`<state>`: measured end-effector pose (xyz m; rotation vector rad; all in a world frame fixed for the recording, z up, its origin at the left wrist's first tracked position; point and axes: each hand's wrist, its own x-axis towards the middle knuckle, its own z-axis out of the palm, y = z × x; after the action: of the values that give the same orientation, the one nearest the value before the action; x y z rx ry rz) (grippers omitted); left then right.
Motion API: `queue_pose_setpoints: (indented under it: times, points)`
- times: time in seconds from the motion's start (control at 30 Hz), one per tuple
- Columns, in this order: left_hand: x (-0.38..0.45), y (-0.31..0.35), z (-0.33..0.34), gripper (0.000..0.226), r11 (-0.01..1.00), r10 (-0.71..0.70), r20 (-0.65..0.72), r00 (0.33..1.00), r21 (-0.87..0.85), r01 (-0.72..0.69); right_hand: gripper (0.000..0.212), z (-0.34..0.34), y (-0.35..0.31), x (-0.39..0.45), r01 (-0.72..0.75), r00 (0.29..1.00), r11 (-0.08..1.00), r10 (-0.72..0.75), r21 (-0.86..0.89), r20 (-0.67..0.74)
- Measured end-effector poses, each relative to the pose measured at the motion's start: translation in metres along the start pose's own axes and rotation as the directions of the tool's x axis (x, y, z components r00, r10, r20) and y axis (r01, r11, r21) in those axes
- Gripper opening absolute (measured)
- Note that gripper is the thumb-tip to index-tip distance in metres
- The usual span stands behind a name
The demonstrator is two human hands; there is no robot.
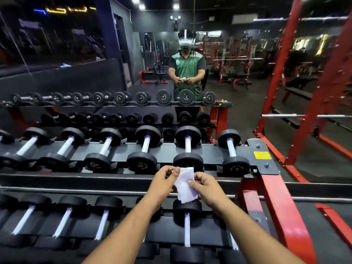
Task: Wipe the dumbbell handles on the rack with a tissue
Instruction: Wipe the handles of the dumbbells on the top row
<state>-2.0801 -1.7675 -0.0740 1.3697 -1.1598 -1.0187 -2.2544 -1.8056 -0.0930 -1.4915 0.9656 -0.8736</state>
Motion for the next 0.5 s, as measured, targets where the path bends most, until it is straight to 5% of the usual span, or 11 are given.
queue_pose_setpoints:
  times: [0.1, 0.23, 0.5]
  points:
    - [-0.009, -0.017, -0.001, 0.02, 0.988, -0.08, 0.115, 0.99, -0.122, 0.094, 0.014, 0.013, 0.001, -0.004, -0.049, 0.996, 0.983, 0.06, 0.177, -0.06]
    - [-0.008, -0.031, -0.001, 0.013, 0.989, -0.046, 0.099, 0.994, -0.134, 0.06, 0.016, 0.012, 0.007, -0.006, -0.051, 0.996, 0.963, 0.068, 0.265, -0.057]
    - [0.006, -0.003, 0.027, 0.023, 0.979, -0.008, 0.091, 0.996, -0.203, 0.026, 0.027, -0.034, -0.003, 0.002, -0.088, 0.993, 0.86, 0.034, 0.502, 0.117]
